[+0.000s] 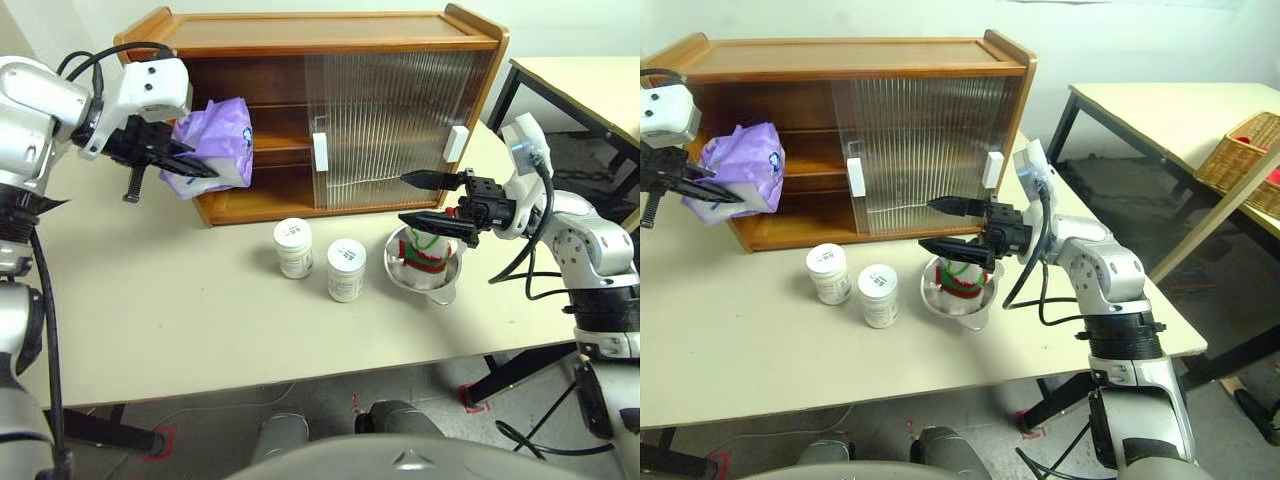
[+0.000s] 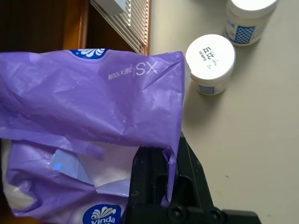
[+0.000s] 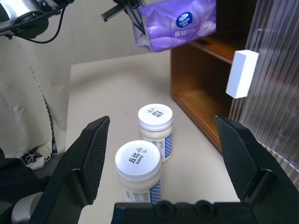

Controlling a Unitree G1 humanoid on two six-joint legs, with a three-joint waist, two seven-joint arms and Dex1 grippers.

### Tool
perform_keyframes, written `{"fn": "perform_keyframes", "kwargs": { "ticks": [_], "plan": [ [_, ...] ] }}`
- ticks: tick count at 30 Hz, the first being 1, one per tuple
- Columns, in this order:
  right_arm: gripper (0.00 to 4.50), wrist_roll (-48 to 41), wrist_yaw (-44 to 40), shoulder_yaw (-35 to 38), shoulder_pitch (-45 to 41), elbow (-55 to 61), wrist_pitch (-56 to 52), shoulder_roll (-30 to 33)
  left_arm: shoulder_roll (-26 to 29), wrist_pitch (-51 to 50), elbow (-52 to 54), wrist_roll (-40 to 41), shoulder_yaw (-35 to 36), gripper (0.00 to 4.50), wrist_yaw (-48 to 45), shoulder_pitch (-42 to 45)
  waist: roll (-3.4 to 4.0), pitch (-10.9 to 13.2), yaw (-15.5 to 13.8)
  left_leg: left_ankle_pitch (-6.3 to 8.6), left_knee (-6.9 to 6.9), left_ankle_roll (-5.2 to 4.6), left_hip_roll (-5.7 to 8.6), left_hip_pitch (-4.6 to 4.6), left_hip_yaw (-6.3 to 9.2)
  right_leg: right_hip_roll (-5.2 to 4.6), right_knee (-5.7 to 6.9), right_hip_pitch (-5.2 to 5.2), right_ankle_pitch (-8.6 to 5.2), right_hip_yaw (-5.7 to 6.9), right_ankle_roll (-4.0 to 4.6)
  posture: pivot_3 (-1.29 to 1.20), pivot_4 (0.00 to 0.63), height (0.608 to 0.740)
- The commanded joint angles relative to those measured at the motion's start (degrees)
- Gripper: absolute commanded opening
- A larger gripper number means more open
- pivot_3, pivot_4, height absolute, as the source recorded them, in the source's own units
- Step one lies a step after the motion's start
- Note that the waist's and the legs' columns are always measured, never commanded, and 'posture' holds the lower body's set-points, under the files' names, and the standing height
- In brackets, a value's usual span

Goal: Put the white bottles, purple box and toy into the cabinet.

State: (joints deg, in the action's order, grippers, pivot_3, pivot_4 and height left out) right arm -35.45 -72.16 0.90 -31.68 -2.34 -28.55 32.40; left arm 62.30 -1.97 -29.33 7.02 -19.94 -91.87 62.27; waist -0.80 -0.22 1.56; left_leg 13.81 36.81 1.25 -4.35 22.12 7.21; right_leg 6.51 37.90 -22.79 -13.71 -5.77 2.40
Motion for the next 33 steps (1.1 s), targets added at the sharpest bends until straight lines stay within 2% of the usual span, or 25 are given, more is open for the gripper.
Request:
{"fn": "perform_keyframes", "kwargs": {
  "ticks": [1,11,16,20,30,33],
  "plan": [
    [4.50,0.1,0.5,-0.1,0.5,1.1,-0.3,0.2,-2.2,3.4,-5.1,-2.4,-1.6,0.03,-0.6,3.3,0.00,0.0,0.1,0.00,0.00,-0.01,0.01,0.01,-0.01,0.00,-0.03,0.00,0.01,0.00,-0.03,-0.06,0.000,0.740],
    [4.50,-0.2,1.3,-0.1,1.2,2.1,-0.5,-0.2,-9.6,13.0,-22.3,-10.9,-0.3,0.03,1.0,11.5,-0.02,0.0,0.1,-0.04,0.03,-0.07,0.06,0.00,-0.05,0.00,-0.08,0.08,0.06,-0.01,-0.32,-0.07,0.000,0.740],
    [4.50,-0.4,1.6,-0.1,1.6,2.6,-0.7,-0.2,-12.4,17.2,-29.1,-13.8,0.3,0.03,3.8,14.4,-0.03,0.0,0.2,-0.06,0.06,-0.11,0.07,-0.04,-0.10,0.02,-0.17,0.17,0.07,0.00,-0.40,-0.07,0.000,0.740],
    [4.50,-0.6,1.9,0.1,1.9,3.2,-0.9,-0.2,-14.1,21.1,-34.7,-17.5,-0.3,0.03,9.7,16.1,-0.01,0.0,0.4,-0.10,0.05,-0.16,0.08,-0.02,-0.07,0.03,-0.47,0.27,0.17,0.00,-0.57,-0.08,0.000,0.740],
    [4.50,-0.9,2.5,0.5,2.5,4.0,-1.3,0.2,-16.9,25.4,-40.4,-21.7,0.3,0.03,16.0,17.0,-0.03,0.0,0.7,-0.14,0.07,-0.25,0.22,0.05,-0.20,0.13,-0.77,0.38,0.26,-0.01,-0.76,-0.09,0.000,0.740],
    [4.50,-1.0,2.5,0.6,2.6,4.0,-1.4,0.3,-17.2,26.1,-40.9,-22.7,0.5,0.77,17.1,16.9,-0.06,0.0,0.9,-0.19,0.11,-0.32,0.29,0.01,-0.25,0.13,-0.77,0.45,0.27,0.02,-0.76,-0.09,0.000,0.740]
  ]
}}
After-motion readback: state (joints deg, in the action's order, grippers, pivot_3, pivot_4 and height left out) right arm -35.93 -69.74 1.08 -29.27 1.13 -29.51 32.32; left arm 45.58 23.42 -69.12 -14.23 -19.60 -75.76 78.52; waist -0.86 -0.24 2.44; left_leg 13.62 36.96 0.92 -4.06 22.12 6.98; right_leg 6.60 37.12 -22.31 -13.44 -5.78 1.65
